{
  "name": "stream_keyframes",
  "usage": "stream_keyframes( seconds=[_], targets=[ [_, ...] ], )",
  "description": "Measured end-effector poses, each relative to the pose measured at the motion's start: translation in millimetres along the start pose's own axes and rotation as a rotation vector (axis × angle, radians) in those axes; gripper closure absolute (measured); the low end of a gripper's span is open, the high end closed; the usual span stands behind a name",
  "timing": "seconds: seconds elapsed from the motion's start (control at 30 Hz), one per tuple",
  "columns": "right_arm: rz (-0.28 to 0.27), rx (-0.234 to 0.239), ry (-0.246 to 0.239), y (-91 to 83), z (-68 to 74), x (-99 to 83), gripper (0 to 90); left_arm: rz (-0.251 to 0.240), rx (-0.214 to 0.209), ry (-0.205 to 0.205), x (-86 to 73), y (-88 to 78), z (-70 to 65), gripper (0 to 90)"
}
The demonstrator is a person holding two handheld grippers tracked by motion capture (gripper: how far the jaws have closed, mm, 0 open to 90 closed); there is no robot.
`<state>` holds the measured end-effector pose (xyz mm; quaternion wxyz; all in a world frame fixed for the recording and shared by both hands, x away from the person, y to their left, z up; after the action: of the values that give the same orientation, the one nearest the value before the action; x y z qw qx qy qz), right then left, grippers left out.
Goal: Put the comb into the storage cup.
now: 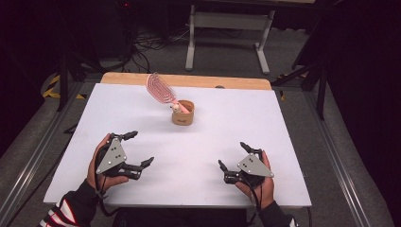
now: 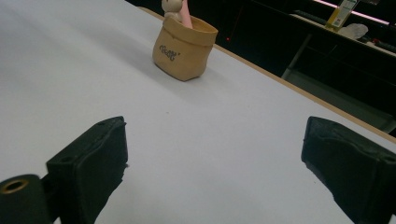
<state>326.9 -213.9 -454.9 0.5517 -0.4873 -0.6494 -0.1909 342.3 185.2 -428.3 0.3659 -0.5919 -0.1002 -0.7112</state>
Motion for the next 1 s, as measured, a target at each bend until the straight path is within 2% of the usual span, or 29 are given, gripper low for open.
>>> stream_keyframes(
  seconds=[0.33,0.43,0.53,0.6,0.7,0.73,1.0],
  targets=[
    [-0.005,-0.004,-0.003,-0.7,-0.3,0.5,7.4,0.057,0.011,-0.013,-20.0,-8.8,-0.8,6.8],
    [-0.008,-0.006,0.002,-0.7,-0.7,0.4,7.4,0.068,0.022,-0.028,-25.9,-11.8,0.1,6.9],
    [-0.007,-0.006,0.003,-0.3,-0.8,0.2,7.3,0.072,0.021,-0.071,-32.5,-13.9,1.5,7.0],
    [-0.009,-0.008,0.005,0.1,-0.9,0.4,7.3,0.08,0.028,-0.074,-36.2,-15.7,1.9,7.1],
    [-0.005,-0.006,0.002,-0.1,-0.3,0.5,7.3,0.086,0.022,-0.104,-42.8,-18.0,2.1,7.1],
    [-0.007,-0.007,0.004,0.3,-0.4,0.5,7.3,0.109,0.028,-0.096,-47.2,-19.3,1.6,6.9],
    [0.006,-0.006,-0.013,0.6,-0.4,-1.9,7.2,0.148,0.055,-0.126,-64.2,-27.4,2.2,6.1]
  ],
)
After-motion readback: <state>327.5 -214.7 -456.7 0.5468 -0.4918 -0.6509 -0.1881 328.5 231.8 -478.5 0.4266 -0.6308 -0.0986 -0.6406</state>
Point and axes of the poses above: each handheld gripper's, and its own axes: y roughly forward along the jaws, x roughly out of its top, z roughly to its left, the point moved 1 cm from there along y, roughly forward along the jaws
